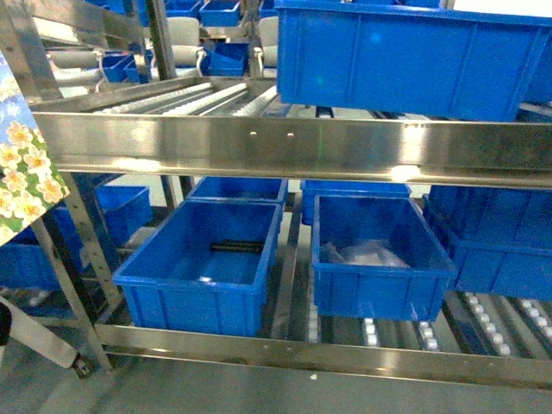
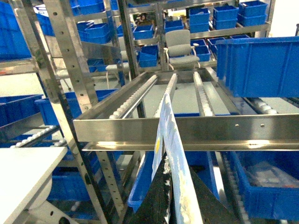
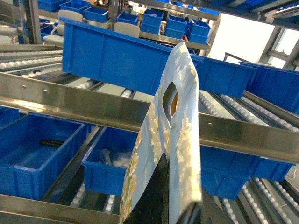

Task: Move flower gift bag to table near conveyor

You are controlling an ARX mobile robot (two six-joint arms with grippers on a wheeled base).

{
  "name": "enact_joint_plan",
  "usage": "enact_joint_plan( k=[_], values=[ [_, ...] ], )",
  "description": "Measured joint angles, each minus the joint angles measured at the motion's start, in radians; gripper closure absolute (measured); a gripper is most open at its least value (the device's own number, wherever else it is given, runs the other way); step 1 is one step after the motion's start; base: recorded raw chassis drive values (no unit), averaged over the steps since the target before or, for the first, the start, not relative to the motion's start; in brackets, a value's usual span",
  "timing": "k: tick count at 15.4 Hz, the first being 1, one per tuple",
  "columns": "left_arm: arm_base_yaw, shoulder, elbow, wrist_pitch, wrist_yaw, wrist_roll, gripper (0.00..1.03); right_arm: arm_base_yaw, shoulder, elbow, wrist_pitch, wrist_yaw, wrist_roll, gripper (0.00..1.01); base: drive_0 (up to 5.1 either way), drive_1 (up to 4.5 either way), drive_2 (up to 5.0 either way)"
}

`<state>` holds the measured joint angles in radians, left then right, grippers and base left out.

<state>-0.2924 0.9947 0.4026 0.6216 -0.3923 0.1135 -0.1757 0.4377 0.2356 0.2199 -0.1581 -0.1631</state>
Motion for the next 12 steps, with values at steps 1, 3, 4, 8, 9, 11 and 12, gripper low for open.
enact_joint_plan(
  k=[1, 3, 4, 8, 9, 11, 12],
  values=[
    [0.000, 0.000, 0.000, 0.001, 0.000, 0.000, 1.01, 0.000, -0.001, 0.000, 0.002, 0.000, 0.000, 0.99, -4.8, 1.17, 3.6],
    [0.000, 0.000, 0.000, 0.004, 0.000, 0.000, 1.01, 0.000, 0.000, 0.000, 0.002, 0.000, 0.000, 0.99, -4.9, 1.08, 3.5],
    [0.000, 0.000, 0.000, -0.002, 0.000, 0.000, 1.01, 0.000, 0.000, 0.000, -0.002, 0.000, 0.000, 0.99, -4.9, 1.08, 3.5],
    [0.000, 0.000, 0.000, 0.001, 0.000, 0.000, 1.01, 0.000, 0.000, 0.000, 0.000, 0.000, 0.000, 0.99, -4.9, 2.42, 2.4],
    [0.000, 0.000, 0.000, 0.004, 0.000, 0.000, 1.01, 0.000, -0.001, 0.000, 0.003, 0.000, 0.000, 0.99, -4.9, 2.46, 2.5],
    [0.000, 0.000, 0.000, 0.003, 0.000, 0.000, 1.01, 0.000, 0.005, 0.000, 0.000, 0.000, 0.000, 0.99, -4.9, 2.43, 2.4],
    [0.000, 0.000, 0.000, 0.001, 0.000, 0.000, 1.01, 0.000, 0.005, 0.000, 0.001, 0.000, 0.000, 0.99, -5.0, 2.32, 2.3]
  ],
)
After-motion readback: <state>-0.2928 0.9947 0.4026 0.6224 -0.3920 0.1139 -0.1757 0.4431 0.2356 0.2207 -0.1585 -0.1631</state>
